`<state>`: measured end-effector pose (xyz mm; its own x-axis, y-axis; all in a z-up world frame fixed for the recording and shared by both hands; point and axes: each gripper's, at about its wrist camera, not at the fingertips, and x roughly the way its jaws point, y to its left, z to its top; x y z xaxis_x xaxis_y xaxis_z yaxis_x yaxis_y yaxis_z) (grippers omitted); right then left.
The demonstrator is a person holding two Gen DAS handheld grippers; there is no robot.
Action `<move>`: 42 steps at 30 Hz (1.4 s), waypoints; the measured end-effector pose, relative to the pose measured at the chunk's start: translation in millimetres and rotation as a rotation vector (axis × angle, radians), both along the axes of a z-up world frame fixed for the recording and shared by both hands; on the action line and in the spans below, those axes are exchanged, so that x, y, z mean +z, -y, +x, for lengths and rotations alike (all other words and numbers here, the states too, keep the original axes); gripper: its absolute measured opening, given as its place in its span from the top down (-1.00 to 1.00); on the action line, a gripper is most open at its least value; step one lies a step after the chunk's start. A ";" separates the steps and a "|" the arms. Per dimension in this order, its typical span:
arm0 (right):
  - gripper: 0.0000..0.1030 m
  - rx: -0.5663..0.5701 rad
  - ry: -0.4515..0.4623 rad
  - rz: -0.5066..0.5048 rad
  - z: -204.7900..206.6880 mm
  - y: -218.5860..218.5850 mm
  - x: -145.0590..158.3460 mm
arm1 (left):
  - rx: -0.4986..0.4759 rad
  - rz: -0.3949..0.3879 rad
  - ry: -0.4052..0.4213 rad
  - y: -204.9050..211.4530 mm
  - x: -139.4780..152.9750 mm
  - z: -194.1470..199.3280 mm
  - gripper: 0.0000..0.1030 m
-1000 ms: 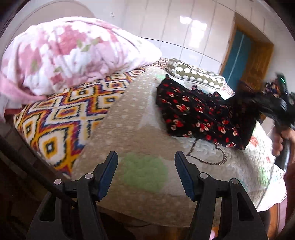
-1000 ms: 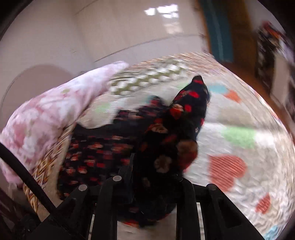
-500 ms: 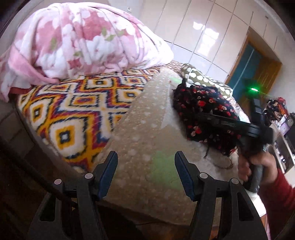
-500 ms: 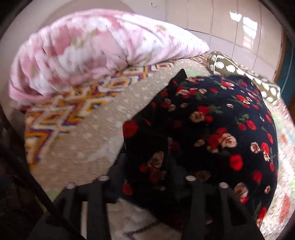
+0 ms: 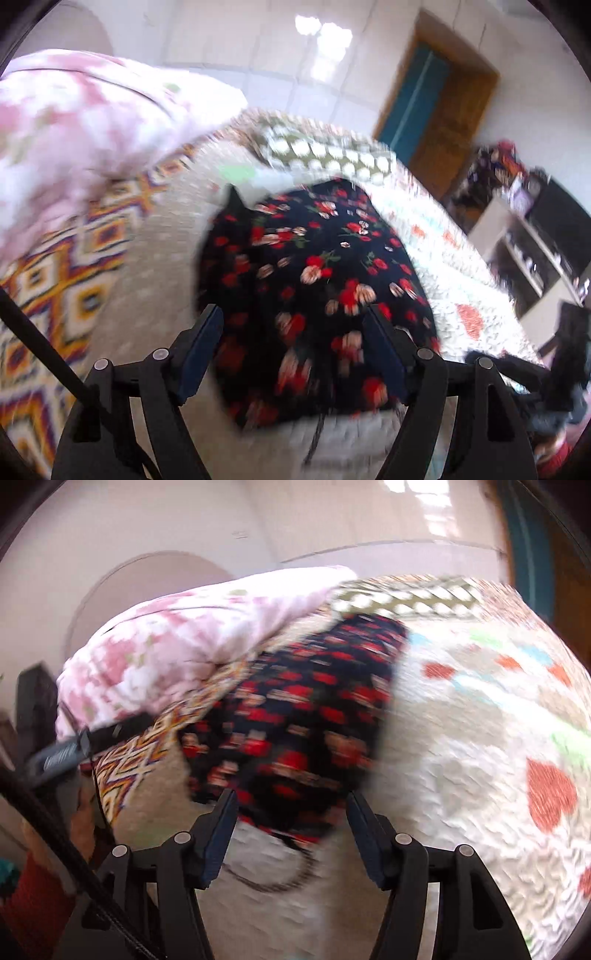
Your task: Fold large clothes
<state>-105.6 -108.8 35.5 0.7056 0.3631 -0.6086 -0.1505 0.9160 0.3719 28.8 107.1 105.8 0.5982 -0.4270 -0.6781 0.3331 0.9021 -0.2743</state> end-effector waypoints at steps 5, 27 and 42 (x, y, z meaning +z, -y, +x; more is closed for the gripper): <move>-0.27 -0.070 -0.044 0.062 -7.5 37.1 -16.8 | -0.064 -0.084 -0.239 37.6 -45.1 58.2 0.70; -0.26 0.029 -0.239 0.652 173.1 41.1 -80.4 | 0.041 -0.130 -0.146 -12.0 -57.3 36.1 0.78; -0.73 -0.151 -0.238 0.492 109.3 167.4 -81.0 | -0.069 -0.059 -0.171 119.9 -59.7 27.0 0.73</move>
